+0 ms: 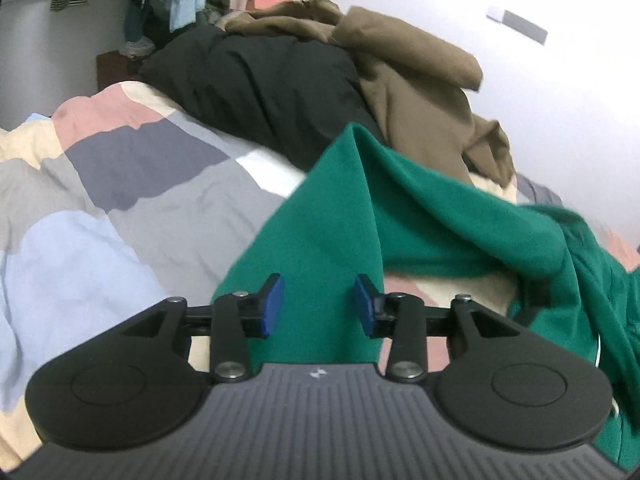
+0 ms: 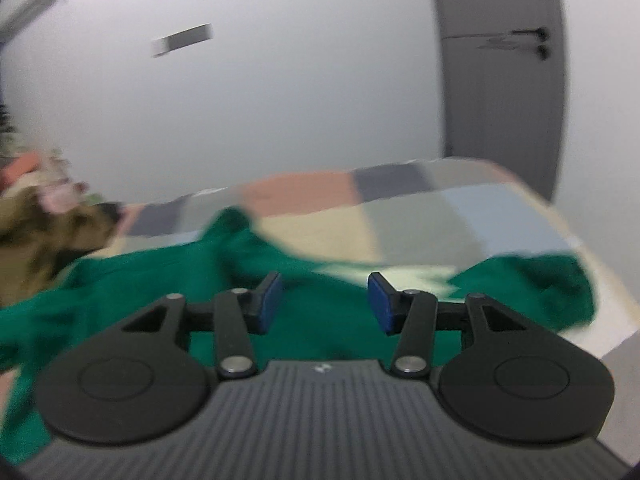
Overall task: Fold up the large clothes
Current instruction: 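Grasp a green sleeve with the left tool, then pull the held sleeve outward with the left tool to straighten it, then lay the sleeve on the quilt and open the left tool, then grasp the hood with the right tool and pull it up straight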
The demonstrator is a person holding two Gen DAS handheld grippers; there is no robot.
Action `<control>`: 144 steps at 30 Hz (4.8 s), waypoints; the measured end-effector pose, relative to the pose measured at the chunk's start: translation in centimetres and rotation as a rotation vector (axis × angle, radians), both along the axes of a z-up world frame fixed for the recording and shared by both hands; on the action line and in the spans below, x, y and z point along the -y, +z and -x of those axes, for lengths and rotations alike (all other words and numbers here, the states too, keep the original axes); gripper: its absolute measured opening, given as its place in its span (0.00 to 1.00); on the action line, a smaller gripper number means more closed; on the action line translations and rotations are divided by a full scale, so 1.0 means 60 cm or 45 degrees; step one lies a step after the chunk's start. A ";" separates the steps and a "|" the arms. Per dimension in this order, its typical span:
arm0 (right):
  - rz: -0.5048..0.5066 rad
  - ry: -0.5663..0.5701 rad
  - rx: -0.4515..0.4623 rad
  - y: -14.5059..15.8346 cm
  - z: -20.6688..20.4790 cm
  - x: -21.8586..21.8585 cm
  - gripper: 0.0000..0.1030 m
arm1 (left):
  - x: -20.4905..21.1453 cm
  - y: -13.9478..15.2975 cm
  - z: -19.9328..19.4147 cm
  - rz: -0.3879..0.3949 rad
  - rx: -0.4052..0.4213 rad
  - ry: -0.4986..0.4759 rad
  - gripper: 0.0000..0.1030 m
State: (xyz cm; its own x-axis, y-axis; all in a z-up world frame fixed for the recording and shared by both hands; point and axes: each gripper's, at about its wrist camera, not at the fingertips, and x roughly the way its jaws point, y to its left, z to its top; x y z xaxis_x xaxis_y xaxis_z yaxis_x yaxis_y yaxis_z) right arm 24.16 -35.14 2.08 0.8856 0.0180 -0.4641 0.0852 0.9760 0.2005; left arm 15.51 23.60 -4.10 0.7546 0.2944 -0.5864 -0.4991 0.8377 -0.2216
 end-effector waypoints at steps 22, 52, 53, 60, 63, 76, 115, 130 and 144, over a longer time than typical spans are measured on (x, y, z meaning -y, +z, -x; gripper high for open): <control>-0.061 0.278 -0.220 -0.125 0.078 -0.141 0.86 | 0.043 -0.068 -0.035 -0.363 -0.225 -0.320 0.76; -0.084 0.255 -0.255 -0.142 0.066 -0.150 0.86 | -0.011 -0.051 -0.013 -1.133 -0.362 0.271 0.24; -0.087 0.251 -0.253 -0.141 0.067 -0.149 0.86 | -0.008 -0.051 -0.013 -1.196 -0.350 0.275 0.24; -0.086 0.238 -0.262 -0.143 0.069 -0.146 0.86 | -0.044 -0.096 -0.048 -1.081 -0.550 0.183 0.24; -0.076 0.239 -0.268 -0.145 0.066 -0.147 0.86 | -0.056 -0.110 -0.054 -1.008 -0.606 0.120 0.24; -0.056 0.324 -0.234 -0.136 0.077 -0.170 0.86 | -0.008 -0.016 -0.004 -0.586 -0.359 0.110 0.64; -0.002 0.377 -0.013 -0.125 0.102 -0.215 0.88 | 0.436 0.032 0.041 -0.137 0.103 -0.701 0.88; 0.222 0.333 -0.013 -0.225 -0.016 -0.268 1.00 | 0.404 -0.009 0.002 -0.109 0.071 -0.673 0.93; 0.338 0.360 0.011 -0.101 -0.279 -0.324 0.30 | 0.297 -0.047 -0.060 0.089 0.114 -0.648 0.93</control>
